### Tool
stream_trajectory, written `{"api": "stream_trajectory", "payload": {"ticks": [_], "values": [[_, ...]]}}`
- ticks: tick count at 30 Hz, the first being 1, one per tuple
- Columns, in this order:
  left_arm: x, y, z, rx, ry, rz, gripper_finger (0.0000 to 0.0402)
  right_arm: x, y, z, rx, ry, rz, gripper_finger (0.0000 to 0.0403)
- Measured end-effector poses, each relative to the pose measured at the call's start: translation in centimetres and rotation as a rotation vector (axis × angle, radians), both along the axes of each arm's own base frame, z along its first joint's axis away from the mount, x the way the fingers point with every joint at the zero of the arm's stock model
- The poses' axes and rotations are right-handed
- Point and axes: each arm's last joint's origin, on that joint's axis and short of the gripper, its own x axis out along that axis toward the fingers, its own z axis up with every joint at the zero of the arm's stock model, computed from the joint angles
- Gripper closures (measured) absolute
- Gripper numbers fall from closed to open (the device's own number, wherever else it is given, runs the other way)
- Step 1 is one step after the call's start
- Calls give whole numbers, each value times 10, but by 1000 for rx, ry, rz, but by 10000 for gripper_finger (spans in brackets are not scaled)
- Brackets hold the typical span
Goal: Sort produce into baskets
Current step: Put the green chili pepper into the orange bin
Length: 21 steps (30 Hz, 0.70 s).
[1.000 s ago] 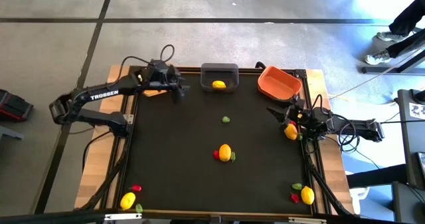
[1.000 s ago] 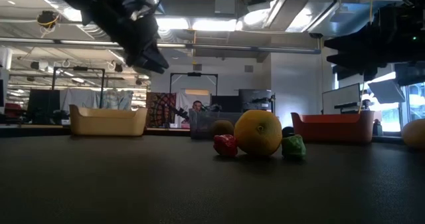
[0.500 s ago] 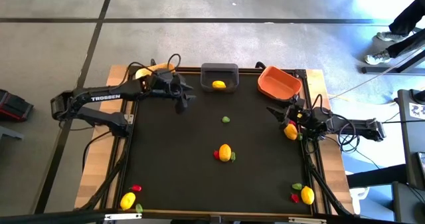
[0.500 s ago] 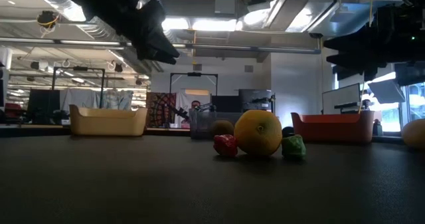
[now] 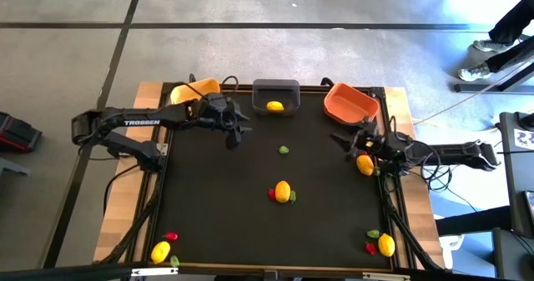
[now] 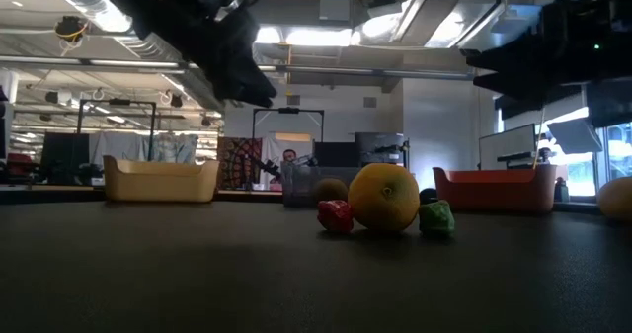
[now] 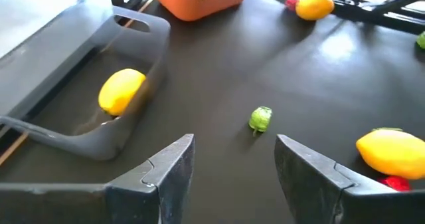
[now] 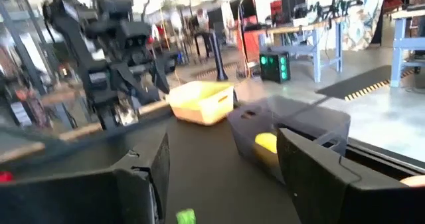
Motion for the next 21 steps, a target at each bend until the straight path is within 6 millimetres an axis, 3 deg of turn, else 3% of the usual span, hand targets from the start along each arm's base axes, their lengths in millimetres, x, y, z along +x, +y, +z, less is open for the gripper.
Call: {"api": "stream_trajectory", "payload": {"ticks": [14,21], "values": [[5,-13,-2,-42,1,-19,198,48,-1,19,-10,211,20,189],[3,-13,-8,-45,0,-9,198,76,-1,14,-47,351,27,189]]}}
